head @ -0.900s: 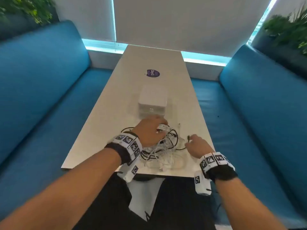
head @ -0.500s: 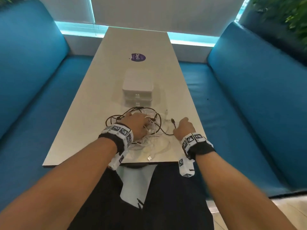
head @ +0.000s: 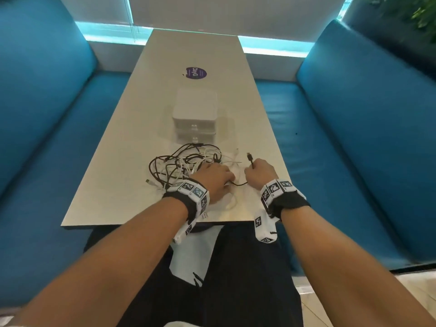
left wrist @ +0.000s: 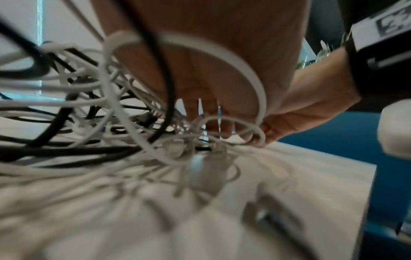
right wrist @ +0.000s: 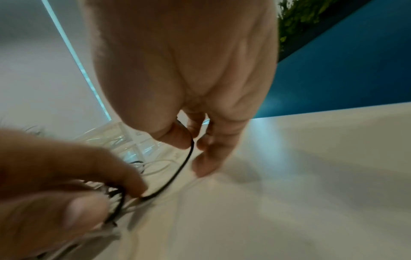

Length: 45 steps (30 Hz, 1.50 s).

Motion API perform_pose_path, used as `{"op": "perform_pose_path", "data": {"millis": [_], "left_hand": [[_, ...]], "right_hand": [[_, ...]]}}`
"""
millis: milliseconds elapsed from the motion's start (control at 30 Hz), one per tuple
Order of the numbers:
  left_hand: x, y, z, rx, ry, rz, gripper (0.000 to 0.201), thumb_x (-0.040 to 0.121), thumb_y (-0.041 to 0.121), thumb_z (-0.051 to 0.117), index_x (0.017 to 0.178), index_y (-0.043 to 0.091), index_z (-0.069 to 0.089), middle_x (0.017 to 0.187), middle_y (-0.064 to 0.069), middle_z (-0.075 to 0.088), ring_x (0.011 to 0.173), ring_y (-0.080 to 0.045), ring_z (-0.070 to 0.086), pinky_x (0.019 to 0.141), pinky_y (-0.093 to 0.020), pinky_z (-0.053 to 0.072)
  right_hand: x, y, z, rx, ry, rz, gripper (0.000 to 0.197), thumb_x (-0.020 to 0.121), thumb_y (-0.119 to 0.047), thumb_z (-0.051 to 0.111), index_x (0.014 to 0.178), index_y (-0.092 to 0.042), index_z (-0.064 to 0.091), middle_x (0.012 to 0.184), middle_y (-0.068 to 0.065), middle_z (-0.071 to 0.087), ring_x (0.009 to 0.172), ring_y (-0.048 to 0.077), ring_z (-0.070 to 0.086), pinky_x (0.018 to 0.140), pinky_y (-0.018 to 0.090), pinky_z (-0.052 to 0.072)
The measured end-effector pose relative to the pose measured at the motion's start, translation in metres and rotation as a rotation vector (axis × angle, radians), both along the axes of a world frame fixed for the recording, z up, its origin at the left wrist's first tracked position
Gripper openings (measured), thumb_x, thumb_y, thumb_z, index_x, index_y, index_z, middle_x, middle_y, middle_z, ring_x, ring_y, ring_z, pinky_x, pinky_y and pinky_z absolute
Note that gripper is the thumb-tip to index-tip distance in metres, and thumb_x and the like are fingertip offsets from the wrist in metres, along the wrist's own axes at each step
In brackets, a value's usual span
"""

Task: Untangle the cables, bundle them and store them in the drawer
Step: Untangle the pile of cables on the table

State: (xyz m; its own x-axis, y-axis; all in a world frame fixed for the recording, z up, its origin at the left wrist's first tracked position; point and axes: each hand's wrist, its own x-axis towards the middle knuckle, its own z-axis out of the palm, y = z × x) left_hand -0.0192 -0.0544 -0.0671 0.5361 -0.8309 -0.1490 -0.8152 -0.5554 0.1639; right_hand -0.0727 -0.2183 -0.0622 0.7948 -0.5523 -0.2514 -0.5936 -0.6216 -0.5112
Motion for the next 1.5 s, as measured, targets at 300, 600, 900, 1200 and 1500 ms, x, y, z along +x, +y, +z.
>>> {"op": "perform_pose_path", "data": {"millis": [300, 600, 900, 1200, 1500], "left_hand": [[-0.001, 0.000, -0.010, 0.084, -0.246, 0.015, 0.047, 0.096, 0.039, 0.047, 0.141, 0.027, 0.043, 0.143, -0.007, 0.039, 0.127, -0.029, 0.039, 0.106, -0.050, 0.032], [0.020, 0.020, 0.003, 0.046, -0.371, 0.011, 0.030, 0.105, 0.040, 0.035, 0.115, 0.024, 0.059, 0.117, 0.005, 0.064, 0.116, -0.023, 0.048, 0.098, -0.044, 0.030], [0.035, 0.040, 0.005, 0.067, -0.312, 0.076, 0.022, 0.105, 0.034, 0.039, 0.105, 0.028, 0.060, 0.105, 0.004, 0.068, 0.110, -0.023, 0.049, 0.093, -0.043, 0.028], [0.030, 0.030, 0.013, 0.041, -0.264, 0.146, 0.034, 0.091, 0.007, 0.045, 0.115, 0.029, 0.054, 0.104, 0.005, 0.067, 0.108, -0.026, 0.046, 0.093, -0.047, 0.029], [0.030, 0.026, 0.016, 0.089, -0.266, 0.149, 0.025, 0.099, 0.012, 0.041, 0.117, 0.022, 0.053, 0.122, 0.002, 0.060, 0.121, -0.027, 0.043, 0.101, -0.049, 0.028]], "right_hand": [[0.012, 0.028, 0.017, 0.411, -0.267, 0.161, 0.026, 0.083, -0.001, 0.040, 0.075, -0.017, 0.059, 0.070, 0.006, 0.062, 0.060, 0.020, 0.057, 0.057, 0.034, 0.048], [0.019, 0.033, 0.017, -0.199, -0.210, 0.433, 0.038, 0.104, -0.032, 0.032, 0.091, -0.008, 0.059, 0.092, 0.016, 0.067, 0.085, 0.036, 0.059, 0.069, 0.036, 0.036], [0.012, 0.013, 0.003, -0.401, -0.030, 0.379, 0.019, 0.103, -0.026, 0.032, 0.105, -0.013, 0.045, 0.082, 0.008, 0.054, 0.075, 0.032, 0.057, 0.063, 0.036, 0.041], [0.035, 0.054, 0.014, -0.120, -0.129, 0.516, 0.024, 0.100, -0.016, 0.039, 0.108, -0.004, 0.058, 0.105, 0.016, 0.068, 0.098, 0.034, 0.062, 0.079, 0.036, 0.047], [0.025, 0.044, 0.007, -0.138, -0.021, 0.540, 0.022, 0.100, -0.035, 0.046, 0.113, -0.022, 0.058, 0.107, 0.007, 0.067, 0.098, 0.029, 0.062, 0.080, 0.036, 0.047]]}}
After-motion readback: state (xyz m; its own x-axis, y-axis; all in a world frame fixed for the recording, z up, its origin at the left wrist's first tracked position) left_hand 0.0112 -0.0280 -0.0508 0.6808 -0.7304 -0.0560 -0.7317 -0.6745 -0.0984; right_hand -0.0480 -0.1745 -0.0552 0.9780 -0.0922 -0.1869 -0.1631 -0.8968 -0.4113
